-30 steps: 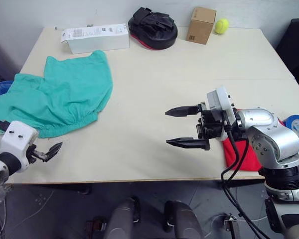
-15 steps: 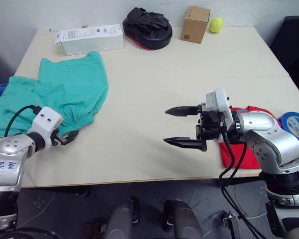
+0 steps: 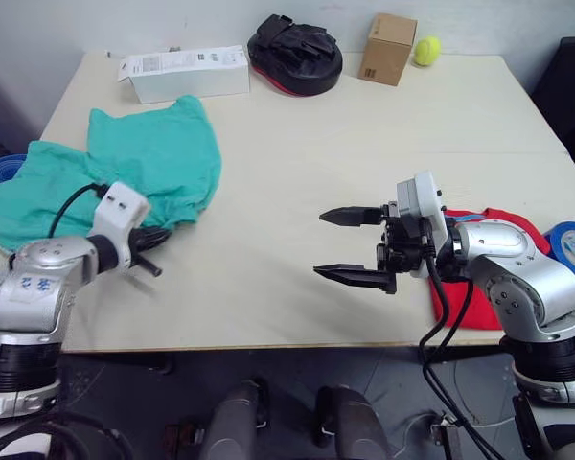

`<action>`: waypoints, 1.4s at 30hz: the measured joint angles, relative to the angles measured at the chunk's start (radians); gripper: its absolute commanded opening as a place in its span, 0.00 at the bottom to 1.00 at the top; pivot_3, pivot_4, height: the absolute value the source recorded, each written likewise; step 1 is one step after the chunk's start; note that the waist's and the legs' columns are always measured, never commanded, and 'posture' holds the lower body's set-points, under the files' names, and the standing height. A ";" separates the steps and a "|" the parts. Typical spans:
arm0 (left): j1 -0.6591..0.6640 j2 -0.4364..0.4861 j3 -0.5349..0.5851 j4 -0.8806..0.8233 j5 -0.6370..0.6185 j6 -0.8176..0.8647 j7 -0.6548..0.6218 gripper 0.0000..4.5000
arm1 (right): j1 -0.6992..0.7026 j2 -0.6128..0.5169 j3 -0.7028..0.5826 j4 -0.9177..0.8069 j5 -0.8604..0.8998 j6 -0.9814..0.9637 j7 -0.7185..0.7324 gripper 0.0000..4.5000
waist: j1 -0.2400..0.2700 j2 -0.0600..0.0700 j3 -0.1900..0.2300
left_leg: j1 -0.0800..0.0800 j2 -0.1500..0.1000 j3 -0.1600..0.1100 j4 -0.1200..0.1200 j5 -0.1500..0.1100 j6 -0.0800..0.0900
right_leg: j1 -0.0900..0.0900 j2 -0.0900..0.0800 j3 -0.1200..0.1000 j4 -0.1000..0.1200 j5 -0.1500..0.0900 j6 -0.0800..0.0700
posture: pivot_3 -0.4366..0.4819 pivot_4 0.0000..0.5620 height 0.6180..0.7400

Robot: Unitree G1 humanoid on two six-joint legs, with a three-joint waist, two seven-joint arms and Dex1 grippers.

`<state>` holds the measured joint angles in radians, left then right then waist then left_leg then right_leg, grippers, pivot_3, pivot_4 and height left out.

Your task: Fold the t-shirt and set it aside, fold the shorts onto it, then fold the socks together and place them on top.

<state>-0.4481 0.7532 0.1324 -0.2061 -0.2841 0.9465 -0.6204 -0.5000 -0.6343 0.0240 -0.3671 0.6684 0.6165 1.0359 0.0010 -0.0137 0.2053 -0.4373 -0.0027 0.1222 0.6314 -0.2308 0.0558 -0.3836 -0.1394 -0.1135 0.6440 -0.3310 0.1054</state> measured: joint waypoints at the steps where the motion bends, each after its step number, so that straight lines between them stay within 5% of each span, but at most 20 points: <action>1: -0.028 -0.005 -0.021 -0.011 -0.004 0.027 0.006 0.01 | 0.001 0.000 -0.001 -0.001 0.001 0.000 -0.003 1.00 | -0.001 0.000 0.000 | 0.000 0.000 0.000 0.000 0.002 0.003 | 0.000 0.000 0.000 0.000 0.000 0.000 | 0.48 0.27 1.00; 14: -0.377 -0.185 -0.324 0.141 0.053 0.017 0.013 0.01 | 0.030 -0.016 -0.016 -0.023 0.011 0.002 -0.030 1.00 | 0.002 -0.001 0.000 | 0.000 0.001 0.000 0.001 0.004 0.005 | 0.003 0.005 0.001 -0.001 0.000 0.000 | 0.48 0.27 1.00; 23: -0.420 -0.298 -0.502 0.257 0.125 -0.120 -0.068 0.01 | 0.058 -0.064 -0.031 -0.063 0.030 0.017 -0.022 1.00 | 0.012 -0.001 0.000 | 0.000 0.001 0.000 0.004 0.004 0.006 | 0.005 0.005 0.000 -0.002 0.000 0.000 | 0.48 0.27 1.00; 30: -0.440 -0.393 -0.520 0.311 0.144 -0.188 -0.096 0.01 | 0.075 -0.065 -0.031 -0.064 0.029 0.017 -0.030 1.00 | 0.022 -0.001 0.000 | 0.000 0.001 -0.001 0.005 0.004 0.007 | 0.006 0.004 0.000 -0.008 0.000 0.000 | 0.48 0.27 1.00; 39: -0.425 -0.319 -0.355 0.244 0.074 -0.168 -0.137 0.57 | 0.080 -0.077 -0.029 -0.071 0.011 0.011 -0.025 1.00 | 0.017 -0.001 0.000 | 0.000 0.002 -0.001 0.005 0.004 0.007 | 0.006 0.004 -0.001 -0.007 0.000 0.000 | 0.48 0.27 1.00; 42: -0.379 -0.211 -0.296 0.187 0.035 -0.170 -0.200 0.77 | 0.081 -0.077 -0.004 -0.072 -0.032 -0.011 -0.025 1.00 | 0.010 -0.001 0.000 | 0.000 0.002 -0.001 0.005 0.004 0.006 | 0.006 0.004 -0.001 -0.006 0.000 0.000 | 0.48 0.27 1.00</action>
<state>-0.8271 0.5420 -0.1635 -0.0192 -0.2491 0.7763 -0.8204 -0.4187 -0.7116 0.0197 -0.4387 0.6368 0.6052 1.0113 0.0113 -0.0145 0.2057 -0.4373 -0.0006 0.1208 0.6366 -0.2269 0.0622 -0.3773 -0.1351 -0.1144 0.6375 -0.3310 0.1054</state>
